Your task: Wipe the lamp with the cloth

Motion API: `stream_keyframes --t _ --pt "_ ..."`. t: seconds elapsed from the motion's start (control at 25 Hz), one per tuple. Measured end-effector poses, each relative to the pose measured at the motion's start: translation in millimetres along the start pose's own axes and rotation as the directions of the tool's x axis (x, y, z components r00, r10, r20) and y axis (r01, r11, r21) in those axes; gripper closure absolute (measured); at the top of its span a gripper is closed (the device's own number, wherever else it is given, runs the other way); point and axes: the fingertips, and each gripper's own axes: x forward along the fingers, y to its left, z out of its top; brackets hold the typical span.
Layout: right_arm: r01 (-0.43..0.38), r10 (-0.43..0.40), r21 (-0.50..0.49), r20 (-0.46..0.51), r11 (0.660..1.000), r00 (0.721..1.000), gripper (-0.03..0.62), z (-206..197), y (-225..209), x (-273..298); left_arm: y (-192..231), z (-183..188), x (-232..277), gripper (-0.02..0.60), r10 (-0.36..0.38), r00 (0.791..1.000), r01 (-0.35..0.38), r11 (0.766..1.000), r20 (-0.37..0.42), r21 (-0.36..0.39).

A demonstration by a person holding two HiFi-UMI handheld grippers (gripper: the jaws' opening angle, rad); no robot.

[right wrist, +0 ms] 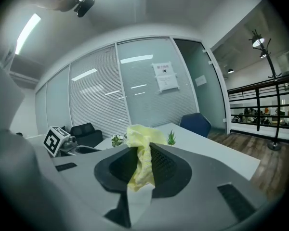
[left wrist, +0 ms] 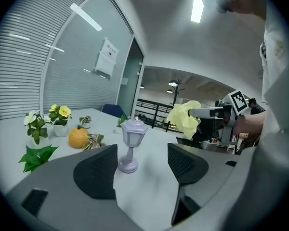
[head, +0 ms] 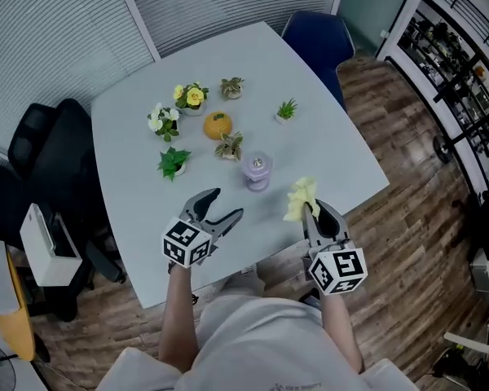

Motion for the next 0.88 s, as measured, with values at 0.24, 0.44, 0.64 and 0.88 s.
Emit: stream_keyframes --t 0.24,0.44,0.64,0.88 --pt "0.039 -0.039 -0.005 -0.026 0.999 0.999 0.519 -2 -2 25 33 -11 20 0.273 -0.073 0.996 0.074 0.997 -0.056 0.017" --pt "0.055 -0.056 -0.027 -0.043 0.998 0.998 0.519 2 -1 39 47 -20 33 0.27 -0.157 0.981 0.161 0.986 -0.109 0.029" --pt "0.047 -0.05 -0.06 -0.048 0.997 0.998 0.519 6 11 53 61 -30 49 0.267 -0.232 0.951 0.256 0.962 -0.202 0.1" --pt "0.056 -0.061 -0.089 -0.054 0.994 0.997 0.519 10 16 55 57 -49 78 0.267 -0.3 0.89 0.381 0.904 -0.344 0.195"
